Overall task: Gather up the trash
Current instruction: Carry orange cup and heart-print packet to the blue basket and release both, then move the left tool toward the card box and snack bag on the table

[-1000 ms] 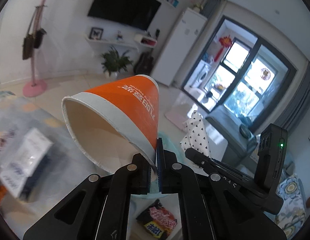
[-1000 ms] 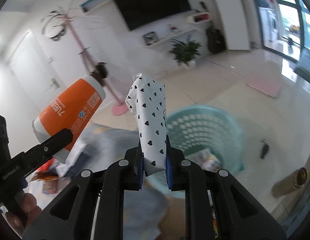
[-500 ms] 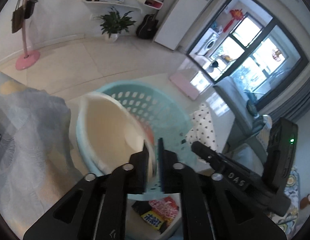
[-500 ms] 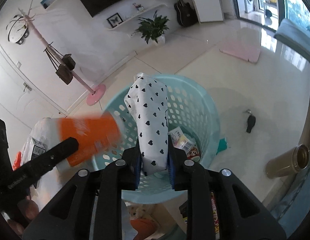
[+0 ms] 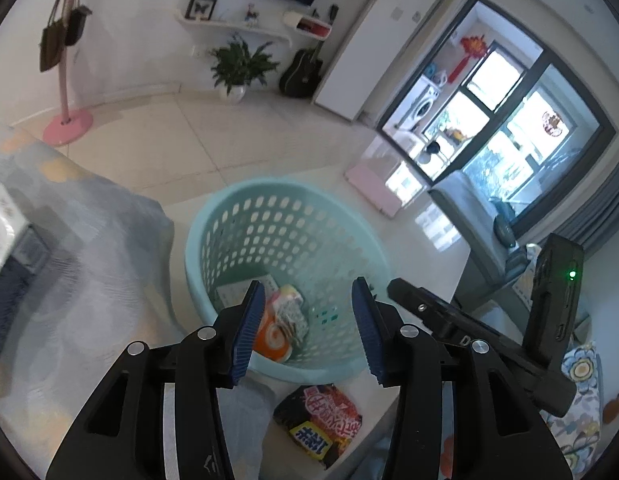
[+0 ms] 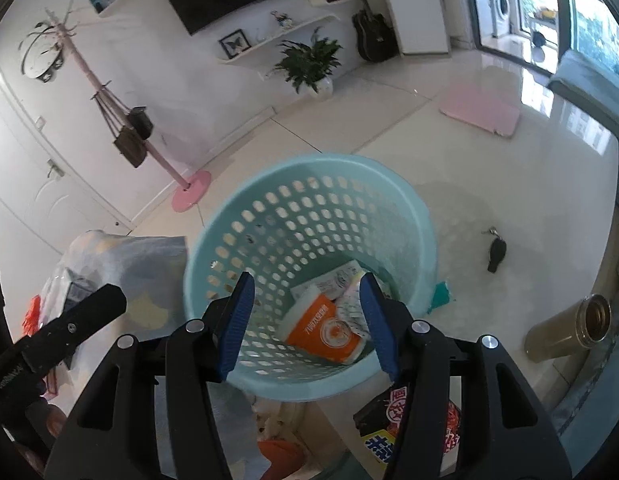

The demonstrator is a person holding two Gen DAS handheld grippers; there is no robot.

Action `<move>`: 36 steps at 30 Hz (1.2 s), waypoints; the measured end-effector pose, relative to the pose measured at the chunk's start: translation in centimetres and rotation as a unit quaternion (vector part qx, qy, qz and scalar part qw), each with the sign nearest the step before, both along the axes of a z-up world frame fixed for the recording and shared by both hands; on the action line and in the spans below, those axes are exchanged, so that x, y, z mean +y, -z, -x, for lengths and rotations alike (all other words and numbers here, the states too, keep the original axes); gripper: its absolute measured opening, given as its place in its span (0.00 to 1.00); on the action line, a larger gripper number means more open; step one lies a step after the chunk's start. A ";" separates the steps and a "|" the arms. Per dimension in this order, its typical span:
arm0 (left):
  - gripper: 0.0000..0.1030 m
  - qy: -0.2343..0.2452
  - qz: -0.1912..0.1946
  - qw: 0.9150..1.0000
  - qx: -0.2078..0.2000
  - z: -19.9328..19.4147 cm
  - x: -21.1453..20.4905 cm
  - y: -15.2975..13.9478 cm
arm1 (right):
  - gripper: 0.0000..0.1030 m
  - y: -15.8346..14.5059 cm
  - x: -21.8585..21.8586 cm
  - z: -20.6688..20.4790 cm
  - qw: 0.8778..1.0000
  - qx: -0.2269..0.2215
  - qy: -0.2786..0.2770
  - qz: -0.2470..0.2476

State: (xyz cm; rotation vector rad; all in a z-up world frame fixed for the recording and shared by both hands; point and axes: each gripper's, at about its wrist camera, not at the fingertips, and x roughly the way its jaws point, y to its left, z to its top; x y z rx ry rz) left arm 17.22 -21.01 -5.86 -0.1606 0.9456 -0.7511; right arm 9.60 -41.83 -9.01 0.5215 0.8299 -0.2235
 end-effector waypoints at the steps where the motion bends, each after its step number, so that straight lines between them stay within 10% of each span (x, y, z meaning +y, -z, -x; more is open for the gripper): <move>1: 0.43 -0.001 0.005 1.000 -0.009 0.5 0.4 -0.8 | 0.50 -0.5 0.5 0.1 1.000 -0.004 -0.004 0.005; 10: 0.42 -0.017 0.057 0.997 -0.057 4.8 6.5 -6.2 | 0.50 -5.1 6.7 0.6 0.995 -0.059 -0.075 0.036; 19: 0.43 -0.135 0.060 0.982 -0.116 8.9 17.0 -9.6 | 0.50 -7.1 14.2 0.6 0.981 -0.089 -0.160 0.060; 24: 0.56 -0.236 0.051 0.962 -0.127 11.0 24.3 -9.9 | 0.50 -6.8 18.0 0.4 0.975 -0.096 -0.194 0.059; 27: 0.62 -0.322 0.007 0.935 -0.146 12.4 27.9 -9.6 | 0.50 -6.0 20.4 0.1 0.971 -0.094 -0.212 0.057; 31: 0.64 -0.384 -0.021 0.915 -0.123 12.2 31.5 -7.4 | 0.50 -4.5 23.8 -0.7 0.967 -0.090 -0.231 0.062; 36: 0.65 -0.377 -0.031 0.924 -0.049 10.4 32.0 -3.4 | 0.50 -2.4 27.0 -1.7 0.963 -0.068 -0.250 0.070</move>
